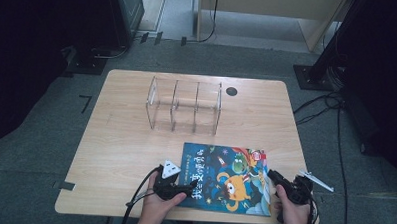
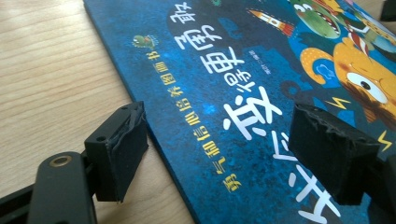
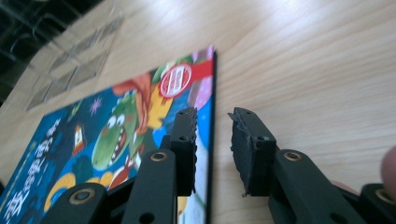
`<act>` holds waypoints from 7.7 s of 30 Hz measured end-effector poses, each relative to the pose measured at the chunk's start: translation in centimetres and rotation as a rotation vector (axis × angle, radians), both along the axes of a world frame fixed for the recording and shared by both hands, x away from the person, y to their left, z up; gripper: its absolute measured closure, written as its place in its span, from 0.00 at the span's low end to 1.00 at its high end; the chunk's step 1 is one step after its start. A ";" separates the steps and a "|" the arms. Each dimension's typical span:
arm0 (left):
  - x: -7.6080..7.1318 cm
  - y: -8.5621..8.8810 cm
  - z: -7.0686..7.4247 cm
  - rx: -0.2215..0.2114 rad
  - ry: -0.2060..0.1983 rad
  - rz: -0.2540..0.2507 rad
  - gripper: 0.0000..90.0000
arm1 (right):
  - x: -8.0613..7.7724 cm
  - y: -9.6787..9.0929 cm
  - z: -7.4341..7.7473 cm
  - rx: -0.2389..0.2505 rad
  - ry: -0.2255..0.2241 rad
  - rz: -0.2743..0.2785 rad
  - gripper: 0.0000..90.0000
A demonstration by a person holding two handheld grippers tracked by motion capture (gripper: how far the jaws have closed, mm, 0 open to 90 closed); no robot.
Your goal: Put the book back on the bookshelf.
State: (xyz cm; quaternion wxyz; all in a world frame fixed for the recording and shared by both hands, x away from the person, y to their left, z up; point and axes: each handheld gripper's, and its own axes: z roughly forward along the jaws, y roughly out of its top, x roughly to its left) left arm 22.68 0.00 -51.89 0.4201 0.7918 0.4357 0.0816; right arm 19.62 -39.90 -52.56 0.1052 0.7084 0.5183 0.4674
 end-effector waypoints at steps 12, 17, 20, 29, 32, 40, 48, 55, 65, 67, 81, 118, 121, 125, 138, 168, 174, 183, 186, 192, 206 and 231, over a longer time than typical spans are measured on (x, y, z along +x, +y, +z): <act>0.0 0.0 0.0 -0.004 0.004 -0.007 0.23 | 0.9 0.3 -0.4 0.111 0.017 0.009 0.76; 0.0 0.0 0.0 -0.003 0.005 -0.009 0.23 | 0.8 0.1 -0.3 0.124 -0.005 0.012 0.81; 0.0 -0.1 0.0 0.001 0.003 -0.006 0.20 | 0.2 -0.4 0.1 0.176 -0.071 0.021 0.84; 0.1 -0.2 0.0 0.016 0.000 0.009 0.15 | -0.2 -0.2 0.6 0.161 -0.122 0.040 0.84; 0.1 -0.1 0.0 0.012 0.002 0.012 0.15 | -0.3 -0.2 0.6 0.156 -0.128 0.042 0.84; 0.2 0.4 0.1 -0.043 0.013 0.013 0.14 | -0.5 0.2 1.0 0.153 -0.176 0.062 0.84; 0.1 1.3 0.5 -0.105 -0.005 0.047 0.35 | -0.4 0.9 0.9 0.064 -0.161 0.038 0.88; 1.2 2.7 0.5 -0.246 0.104 0.030 0.55 | 0.4 1.2 0.8 -0.008 -0.182 -0.011 0.91; 1.7 2.2 0.4 -0.237 0.165 0.000 0.68 | 4.2 0.8 1.2 -0.062 -0.151 -0.023 0.91; 1.8 2.3 0.4 -0.242 0.173 -0.005 0.70 | 4.9 0.8 1.3 -0.074 -0.148 -0.018 0.90; 2.0 3.3 0.3 -0.385 0.224 0.023 0.84 | 3.8 -0.2 1.9 -0.129 -0.162 0.075 0.70; 2.2 2.4 0.3 -0.465 0.328 -0.076 0.84 | -2.9 0.2 -0.4 -0.153 -0.109 0.036 0.69; 2.1 2.5 0.6 -0.501 0.318 -0.067 0.87 | -3.3 0.3 -0.2 -0.194 -0.107 0.028 0.60; 2.4 2.3 0.9 -0.520 0.333 -0.045 0.88 | -4.0 0.6 -0.1 -0.299 -0.086 0.028 0.57; 2.2 1.4 1.3 -0.682 0.431 -0.061 0.97 | -6.1 4.0 -0.7 -0.429 -0.138 0.180 0.38; 3.1 -1.6 -0.1 -0.409 0.487 -0.109 0.84 | -5.8 10.8 -1.1 -0.594 -0.187 0.262 0.16; 3.3 -1.5 -0.9 -0.385 0.489 -0.111 0.81 | -5.8 10.4 -1.1 -0.544 -0.198 0.237 0.18; 3.5 -1.2 -0.2 -0.618 0.586 -0.127 0.99 | -6.1 9.4 -1.2 -0.510 -0.189 0.274 0.18; 3.6 -1.2 -0.1 -0.666 0.629 -0.116 0.99 | -6.1 9.4 -1.1 -0.500 -0.192 0.271 0.15; 4.0 -1.0 0.2 -0.734 0.694 -0.104 0.99 | -6.1 9.8 -1.3 -0.537 -0.180 0.299 0.13; 3.2 -1.6 -0.3 -0.489 0.593 -0.131 0.79 | -6.1 11.4 -1.5 -0.587 -0.226 0.266 0.19; 2.3 -1.4 0.3 -0.329 0.501 -0.088 0.38 | -5.8 10.0 -1.3 -0.507 -0.207 0.202 0.32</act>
